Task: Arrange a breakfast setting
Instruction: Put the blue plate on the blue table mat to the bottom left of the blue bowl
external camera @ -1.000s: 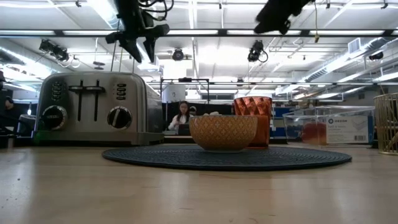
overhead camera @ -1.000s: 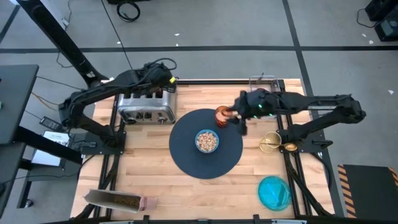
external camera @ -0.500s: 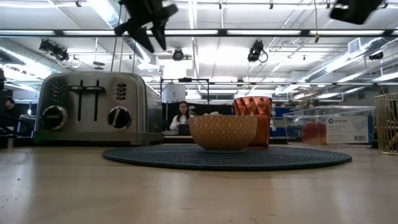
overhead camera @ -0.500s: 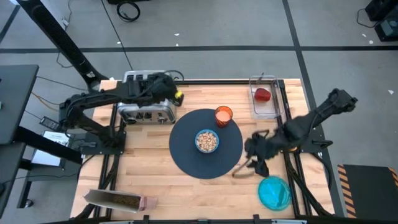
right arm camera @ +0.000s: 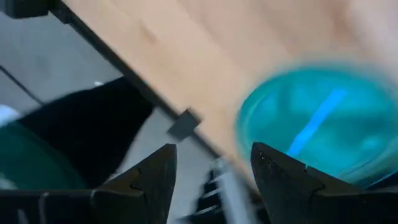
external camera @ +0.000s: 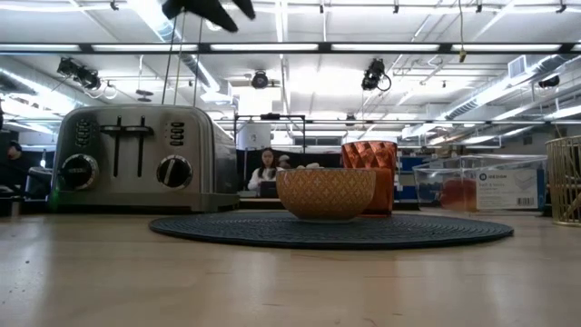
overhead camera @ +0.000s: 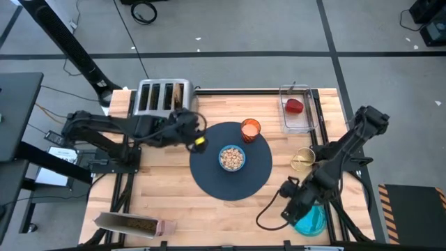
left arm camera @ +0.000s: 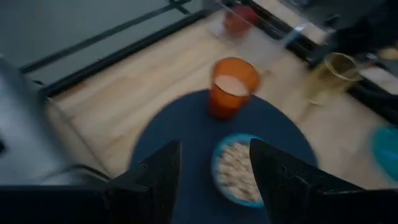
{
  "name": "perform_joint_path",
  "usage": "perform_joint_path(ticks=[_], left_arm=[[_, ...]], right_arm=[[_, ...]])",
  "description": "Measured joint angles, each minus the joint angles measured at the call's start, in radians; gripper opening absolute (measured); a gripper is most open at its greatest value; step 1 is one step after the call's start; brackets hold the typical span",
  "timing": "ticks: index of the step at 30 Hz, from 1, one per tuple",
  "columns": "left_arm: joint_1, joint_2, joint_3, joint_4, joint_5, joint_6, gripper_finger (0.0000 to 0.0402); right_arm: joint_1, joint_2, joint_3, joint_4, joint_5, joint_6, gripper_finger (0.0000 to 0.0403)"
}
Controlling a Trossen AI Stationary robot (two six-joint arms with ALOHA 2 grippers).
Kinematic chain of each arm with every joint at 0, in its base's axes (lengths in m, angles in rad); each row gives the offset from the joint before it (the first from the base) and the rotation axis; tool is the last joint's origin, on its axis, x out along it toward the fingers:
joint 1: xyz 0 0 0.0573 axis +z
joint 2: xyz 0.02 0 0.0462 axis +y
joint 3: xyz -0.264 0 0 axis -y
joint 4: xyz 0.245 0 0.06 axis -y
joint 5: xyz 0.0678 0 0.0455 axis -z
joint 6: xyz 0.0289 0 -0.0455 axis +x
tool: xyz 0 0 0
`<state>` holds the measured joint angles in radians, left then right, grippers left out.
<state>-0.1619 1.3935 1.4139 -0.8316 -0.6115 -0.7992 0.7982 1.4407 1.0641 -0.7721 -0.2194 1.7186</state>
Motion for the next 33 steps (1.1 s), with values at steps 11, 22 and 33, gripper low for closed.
perform_joint_path(ticks=[11, 22, 33], left_arm=[[-0.214, -0.002, 0.000, 0.121, -0.030, -0.081, 0.0197], [-0.286, -0.002, 0.000, 0.125, -0.059, -0.012, 0.0197], [-0.272, -0.002, 0.000, 0.121, -0.058, 0.163, 0.0197]], right_arm=[[0.060, 0.253, 0.000, 0.185, 0.053, 0.542, 0.0196], [0.038, 0.512, 0.375, -0.422, -0.040, 0.487, 0.0185], [-0.004, 0.757, 0.536, -0.548, -0.148, 0.381, 0.0185]])
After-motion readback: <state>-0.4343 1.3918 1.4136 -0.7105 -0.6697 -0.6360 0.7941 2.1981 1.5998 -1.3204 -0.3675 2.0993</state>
